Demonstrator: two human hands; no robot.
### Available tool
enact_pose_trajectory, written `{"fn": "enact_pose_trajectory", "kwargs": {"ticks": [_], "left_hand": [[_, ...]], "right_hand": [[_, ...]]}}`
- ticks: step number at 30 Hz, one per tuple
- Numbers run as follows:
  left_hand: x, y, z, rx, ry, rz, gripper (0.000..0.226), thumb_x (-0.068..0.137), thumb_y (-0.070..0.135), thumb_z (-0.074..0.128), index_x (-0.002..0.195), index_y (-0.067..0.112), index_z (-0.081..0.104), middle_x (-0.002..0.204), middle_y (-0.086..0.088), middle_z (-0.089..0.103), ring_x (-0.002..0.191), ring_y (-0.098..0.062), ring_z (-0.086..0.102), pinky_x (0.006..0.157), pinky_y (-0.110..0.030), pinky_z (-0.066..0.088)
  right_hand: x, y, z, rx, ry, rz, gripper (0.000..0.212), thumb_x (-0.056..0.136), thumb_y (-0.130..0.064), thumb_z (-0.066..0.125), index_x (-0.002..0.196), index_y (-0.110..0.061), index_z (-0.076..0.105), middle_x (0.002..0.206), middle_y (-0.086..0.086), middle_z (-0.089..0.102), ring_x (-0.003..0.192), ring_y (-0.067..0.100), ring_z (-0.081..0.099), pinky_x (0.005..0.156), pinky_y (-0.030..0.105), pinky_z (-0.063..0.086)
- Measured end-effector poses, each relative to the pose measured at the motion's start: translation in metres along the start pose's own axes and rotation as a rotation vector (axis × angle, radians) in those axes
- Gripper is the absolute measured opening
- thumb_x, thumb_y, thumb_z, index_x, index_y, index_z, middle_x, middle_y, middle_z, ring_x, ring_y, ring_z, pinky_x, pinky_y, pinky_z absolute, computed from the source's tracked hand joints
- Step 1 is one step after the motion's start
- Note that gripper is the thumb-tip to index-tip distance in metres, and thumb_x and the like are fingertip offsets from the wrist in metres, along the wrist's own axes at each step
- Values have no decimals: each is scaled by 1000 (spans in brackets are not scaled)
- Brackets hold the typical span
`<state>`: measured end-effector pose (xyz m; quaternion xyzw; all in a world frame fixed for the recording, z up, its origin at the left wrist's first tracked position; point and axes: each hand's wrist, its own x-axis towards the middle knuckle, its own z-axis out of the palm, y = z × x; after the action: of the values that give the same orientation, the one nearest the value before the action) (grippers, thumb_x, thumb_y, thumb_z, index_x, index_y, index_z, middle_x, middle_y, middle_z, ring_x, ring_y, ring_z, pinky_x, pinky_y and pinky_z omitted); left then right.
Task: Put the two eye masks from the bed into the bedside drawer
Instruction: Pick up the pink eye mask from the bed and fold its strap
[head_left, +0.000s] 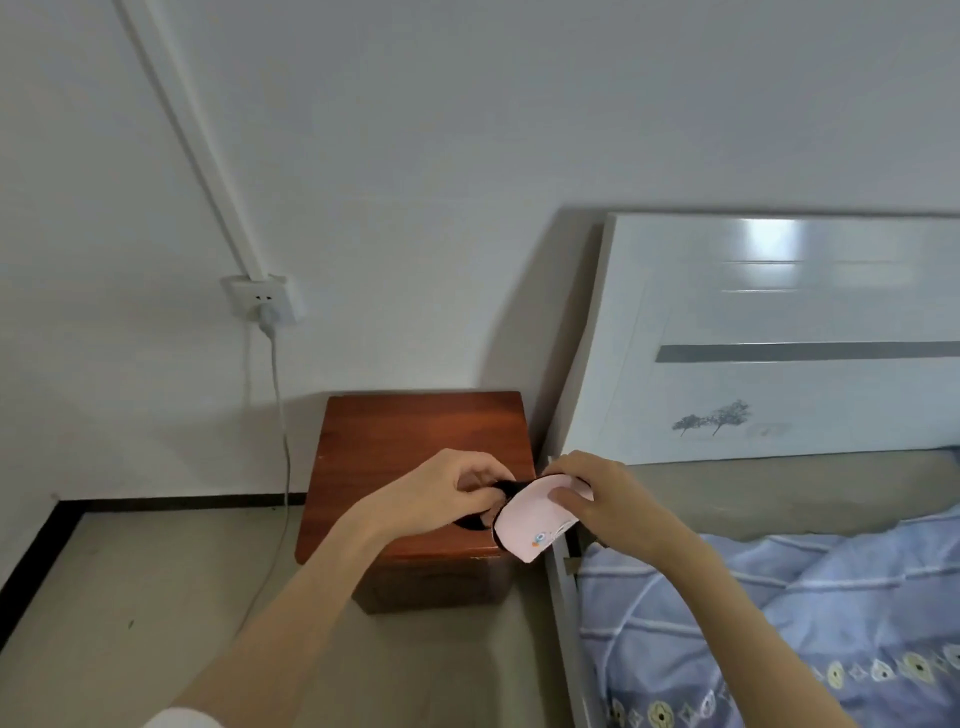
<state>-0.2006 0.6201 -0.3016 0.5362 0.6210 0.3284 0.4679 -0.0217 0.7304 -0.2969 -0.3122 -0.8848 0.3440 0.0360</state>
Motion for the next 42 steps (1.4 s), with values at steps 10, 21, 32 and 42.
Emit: {"fn": "enact_pose_trajectory", "kwargs": {"ticks": [10, 21, 32, 42], "left_hand": [[4, -5, -30, -1154, 49, 55, 32, 75, 38, 69, 88, 9, 69, 57, 3, 57, 58, -12, 54, 71, -26, 54], [6, 13, -13, -1363, 271, 171, 37, 83, 5, 54, 119, 10, 57, 120, -9, 65, 88, -19, 67, 60, -23, 56], [-5, 16, 8, -1300, 502, -65, 33, 80, -8, 55, 112, 2, 58, 97, -12, 71, 75, -19, 71, 55, -24, 58], [-12, 15, 15, -135, 596, -67, 23, 82, 19, 64, 104, 18, 67, 70, 11, 64, 44, -4, 53, 55, -9, 48]], "right_hand": [[1, 7, -22, 341, 124, 152, 8, 87, -17, 55, 91, -21, 61, 87, -2, 62, 73, 10, 55, 60, 16, 41], [2, -1, 8, 200, 297, 167, 15, 86, -21, 55, 97, -19, 65, 83, -11, 58, 67, 2, 52, 50, 5, 36], [-5, -25, 32, 789, 541, 343, 13, 84, -21, 59, 95, -15, 64, 96, 10, 69, 92, 25, 64, 79, 42, 57], [-8, -26, 34, 963, 591, 407, 13, 84, -17, 58, 94, -12, 64, 93, 13, 69, 89, 28, 65, 77, 44, 57]]}}
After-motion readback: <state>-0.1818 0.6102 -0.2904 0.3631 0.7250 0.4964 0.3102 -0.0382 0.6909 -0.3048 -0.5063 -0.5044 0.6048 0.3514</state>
